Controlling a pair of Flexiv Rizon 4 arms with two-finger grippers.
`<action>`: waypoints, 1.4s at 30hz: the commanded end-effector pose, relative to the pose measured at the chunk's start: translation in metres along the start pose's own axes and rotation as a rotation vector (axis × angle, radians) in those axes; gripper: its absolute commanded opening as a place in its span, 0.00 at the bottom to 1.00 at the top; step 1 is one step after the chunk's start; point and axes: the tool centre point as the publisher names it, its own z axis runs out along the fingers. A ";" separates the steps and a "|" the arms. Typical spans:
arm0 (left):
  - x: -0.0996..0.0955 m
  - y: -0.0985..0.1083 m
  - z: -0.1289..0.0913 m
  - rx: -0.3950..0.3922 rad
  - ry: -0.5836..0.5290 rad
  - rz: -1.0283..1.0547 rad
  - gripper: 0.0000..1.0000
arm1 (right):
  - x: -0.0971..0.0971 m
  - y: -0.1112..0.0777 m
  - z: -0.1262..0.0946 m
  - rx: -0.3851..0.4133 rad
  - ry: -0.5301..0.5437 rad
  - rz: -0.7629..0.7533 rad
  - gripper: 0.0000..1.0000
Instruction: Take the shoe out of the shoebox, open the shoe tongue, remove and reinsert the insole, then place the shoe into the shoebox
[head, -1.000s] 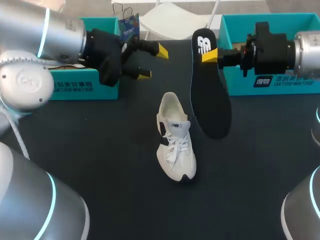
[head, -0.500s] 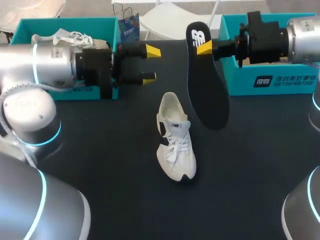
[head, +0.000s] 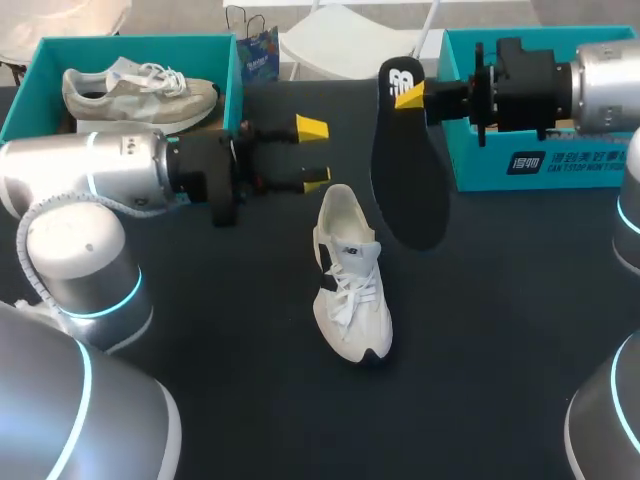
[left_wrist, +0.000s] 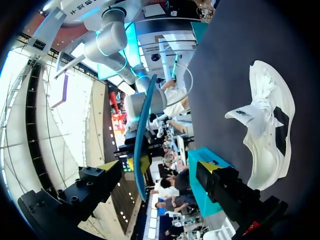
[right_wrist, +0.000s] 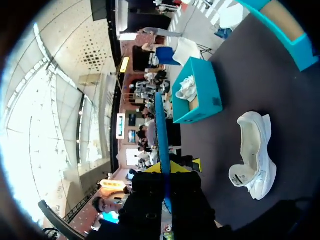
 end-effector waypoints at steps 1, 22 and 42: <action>0.002 -0.009 0.013 -0.001 0.000 0.014 1.00 | -0.004 0.011 0.022 -0.004 0.007 0.039 0.00; 0.003 -0.015 0.041 -0.012 -0.024 0.051 0.00 | -0.025 0.001 0.062 0.033 0.045 0.138 0.00; 0.005 -0.021 0.004 0.012 -0.049 -0.059 0.00 | -0.029 -0.012 0.025 0.076 0.045 -0.004 1.00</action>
